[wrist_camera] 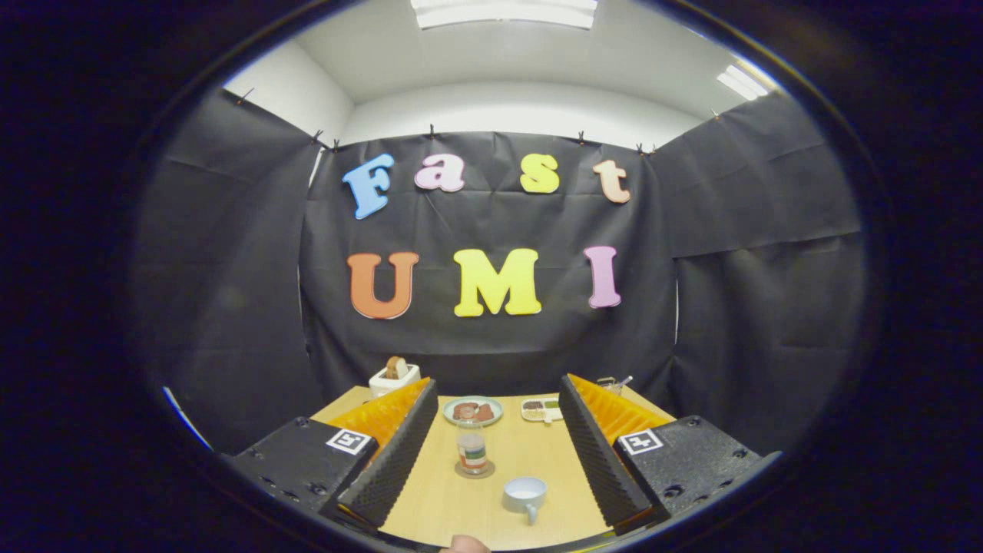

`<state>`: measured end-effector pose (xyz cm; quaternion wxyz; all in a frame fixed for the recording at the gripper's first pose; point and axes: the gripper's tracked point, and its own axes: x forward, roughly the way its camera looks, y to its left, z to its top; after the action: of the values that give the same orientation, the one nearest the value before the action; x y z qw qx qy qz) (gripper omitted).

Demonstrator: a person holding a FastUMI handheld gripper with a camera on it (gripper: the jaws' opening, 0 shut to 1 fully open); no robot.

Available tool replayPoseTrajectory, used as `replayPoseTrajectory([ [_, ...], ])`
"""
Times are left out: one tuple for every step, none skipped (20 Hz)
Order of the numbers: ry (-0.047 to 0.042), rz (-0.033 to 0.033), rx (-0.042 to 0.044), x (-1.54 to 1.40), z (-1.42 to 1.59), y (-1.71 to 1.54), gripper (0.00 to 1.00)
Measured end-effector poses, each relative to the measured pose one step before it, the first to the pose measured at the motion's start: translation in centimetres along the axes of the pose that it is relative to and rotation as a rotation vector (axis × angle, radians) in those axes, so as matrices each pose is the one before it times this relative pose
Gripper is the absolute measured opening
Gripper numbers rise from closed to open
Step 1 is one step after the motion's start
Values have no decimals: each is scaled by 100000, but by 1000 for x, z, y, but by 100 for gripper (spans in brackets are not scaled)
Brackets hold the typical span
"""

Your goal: Take the bottle from table, then pour the juice into the cup, finally place the bottle on the coaster

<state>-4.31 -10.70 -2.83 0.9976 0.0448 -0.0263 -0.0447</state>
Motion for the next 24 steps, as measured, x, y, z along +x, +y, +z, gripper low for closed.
replayPoseTrajectory([
  [-888, -265, -230, -436, 420, 58, 100],
  [-868, -726, -905, -379, 354, -183, 100],
  [-1142, 187, -608, -324, 394, 151, 100],
  [-502, 818, -435, -106, 138, 425, 100],
  [36, 523, -6, -256, 9, 287, 100],
  [-259, 800, 604, -87, -75, 162, 100],
  [268, 1736, 1118, -138, 89, 480, 100],
  [-397, 1638, 881, -96, 57, 542, 100],
  [-574, 171, 48, -221, 255, 60, 100],
  [-716, -643, -472, -146, -22, -450, 100],
  [-313, -433, -459, -171, 6, -93, 100],
  [-91, -102, -60, -71, -206, 82, 100],
  [330, 802, 527, -63, -170, 180, 100],
  [761, 1631, 1630, -148, -221, 432, 100],
  [-119, 2202, 2585, -146, 12, 474, 100],
  [-315, 926, 1793, -85, 94, -54, 100],
  [-369, -528, 710, -185, 67, -403, 100],
  [-508, -747, 228, -118, 8, -435, 100],
  [-605, -498, -263, -175, 63, -133, 100],
  [-663, -374, -703, -73, 79, 40, 100],
  [-627, -688, -1200, -157, 104, -147, 100],
  [-691, -750, -1286, -171, 96, -214, 100],
  [-424, -375, -1202, -110, 37, 10, 100],
  [14, -331, -1078, -2, -118, 55, 100],
])
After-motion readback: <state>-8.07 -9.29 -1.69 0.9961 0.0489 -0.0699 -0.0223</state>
